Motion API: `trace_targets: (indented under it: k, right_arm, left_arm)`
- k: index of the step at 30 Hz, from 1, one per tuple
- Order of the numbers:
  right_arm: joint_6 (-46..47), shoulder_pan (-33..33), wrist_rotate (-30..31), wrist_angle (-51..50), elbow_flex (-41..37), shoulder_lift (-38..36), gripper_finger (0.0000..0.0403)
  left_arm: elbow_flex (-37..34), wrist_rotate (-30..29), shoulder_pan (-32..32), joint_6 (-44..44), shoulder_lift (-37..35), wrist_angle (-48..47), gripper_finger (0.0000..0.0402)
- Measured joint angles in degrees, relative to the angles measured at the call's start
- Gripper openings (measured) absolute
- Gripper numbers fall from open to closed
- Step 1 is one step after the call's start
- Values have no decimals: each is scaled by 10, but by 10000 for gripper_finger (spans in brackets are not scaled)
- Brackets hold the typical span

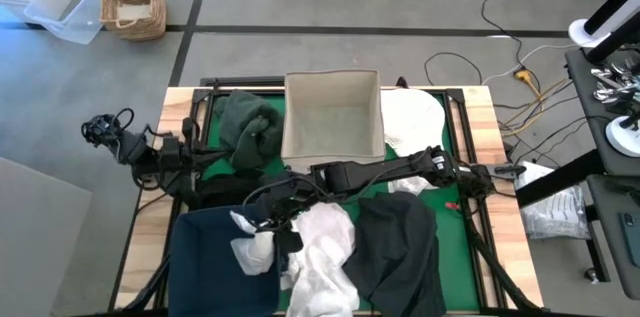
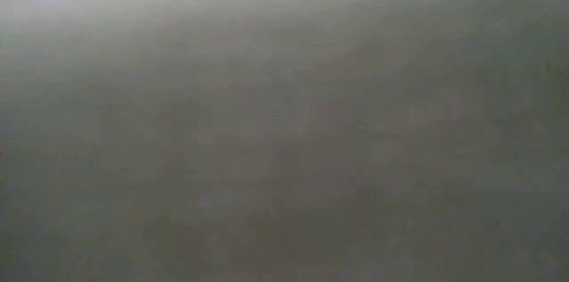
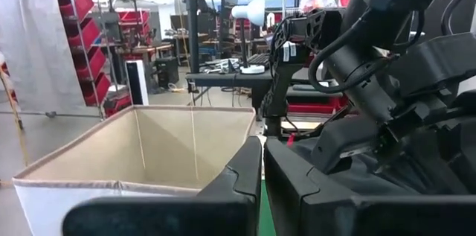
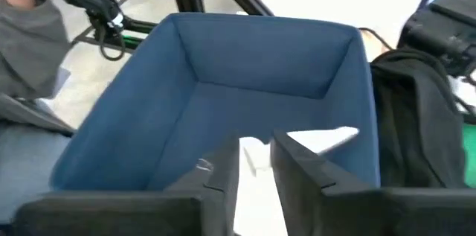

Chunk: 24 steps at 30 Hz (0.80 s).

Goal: Sort clothes
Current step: Put the left white cloth into the blue laundry bin

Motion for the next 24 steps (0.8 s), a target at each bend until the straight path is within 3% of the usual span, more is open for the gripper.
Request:
trace_targets:
  k: [7,13,17,20,24]
  right_arm:
    - [-40,0,4,-5,0,-15,146]
    - [-61,5,4,-18,2,-41,166]
    - [-75,5,42,-86,2,-46,141]
    - [-93,5,111,-129,0,-41,101]
    - [-101,4,124,-135,-4,-11,38]
  left_arm:
    - [-1,0,0,-27,0,-13,0]
    - [-1,0,0,-36,0,-23,0]
    - [-1,0,0,-46,0,-29,0]
    - [-2,0,0,-46,0,-31,0]
    - [-2,0,0,-46,0,-31,0]
